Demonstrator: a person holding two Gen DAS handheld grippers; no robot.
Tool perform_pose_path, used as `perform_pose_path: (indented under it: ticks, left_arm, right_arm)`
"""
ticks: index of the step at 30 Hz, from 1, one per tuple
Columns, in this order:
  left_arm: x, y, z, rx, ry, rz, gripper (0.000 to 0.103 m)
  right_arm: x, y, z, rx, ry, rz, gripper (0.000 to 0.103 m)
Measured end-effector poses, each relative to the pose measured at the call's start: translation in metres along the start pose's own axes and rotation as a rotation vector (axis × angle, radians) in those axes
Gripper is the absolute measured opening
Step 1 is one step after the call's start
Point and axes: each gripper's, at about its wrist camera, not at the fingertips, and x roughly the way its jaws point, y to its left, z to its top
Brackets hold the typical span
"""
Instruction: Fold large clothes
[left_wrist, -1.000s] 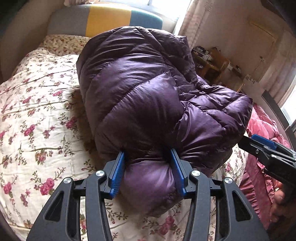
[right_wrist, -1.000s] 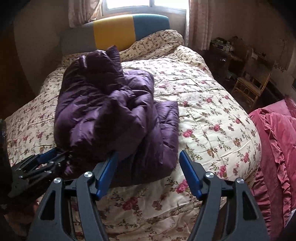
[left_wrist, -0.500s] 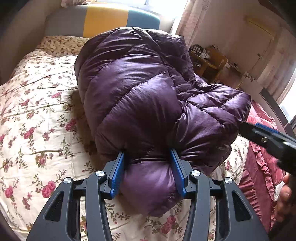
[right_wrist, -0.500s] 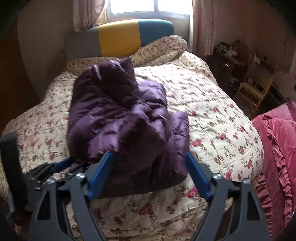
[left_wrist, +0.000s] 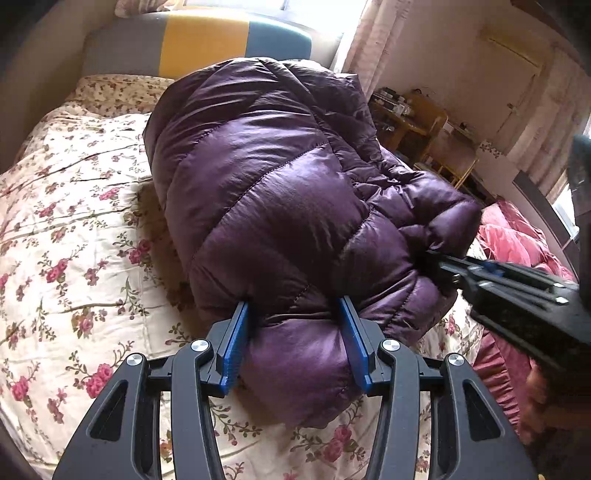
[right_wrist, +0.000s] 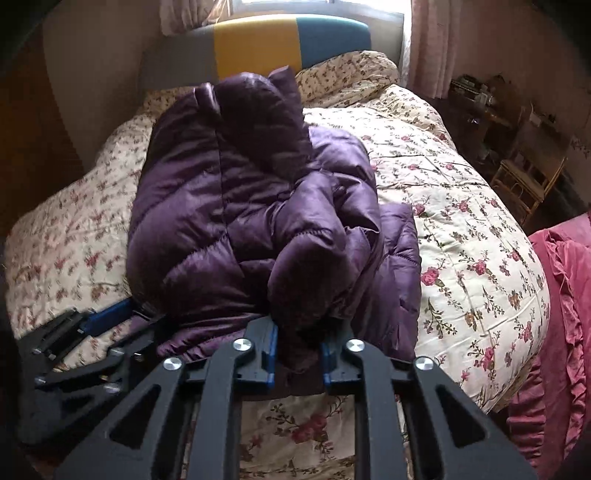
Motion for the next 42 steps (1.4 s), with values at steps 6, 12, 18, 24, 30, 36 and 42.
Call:
perform_pose_path:
  ticks: [6,12,18,24,30,36,42]
  left_arm:
    - [-0.006,0.005,0.003,-0.029,0.001,-0.041,0.048]
    - [0.0,0.0,0.007,-0.011,0.016,-0.054,0.048]
    - [0.021,-0.01,0.004,0.047,0.041,-0.035,0.048]
    - [0.033,-0.01,0.001,0.038,0.039,-0.024,0.048]
    - [0.017,-0.005,0.003,-0.004,0.019,-0.034,0.048]
    - [-0.007,0.006,0.009,-0.043,-0.027,-0.036,0.048]
    - [-0.025,0.02,0.017,-0.089,-0.077,-0.024,0.048]
  right_arm:
    - [0.013,-0.007,-0.01,0.025,0.019,0.0,0.011]
    - [0.026,-0.02,-0.031,0.078,0.03,0.008,0.011]
    - [0.044,-0.035,-0.048,0.131,0.029,0.04,0.011]
    - [0.044,-0.04,-0.048,0.142,0.026,0.052,0.011]
    - [0.026,-0.031,-0.041,0.129,0.009,0.022,0.022]
    - [0.0,-0.02,-0.033,0.102,-0.052,-0.023,0.046]
    - [-0.021,-0.013,-0.028,0.086,-0.1,-0.041,0.06]
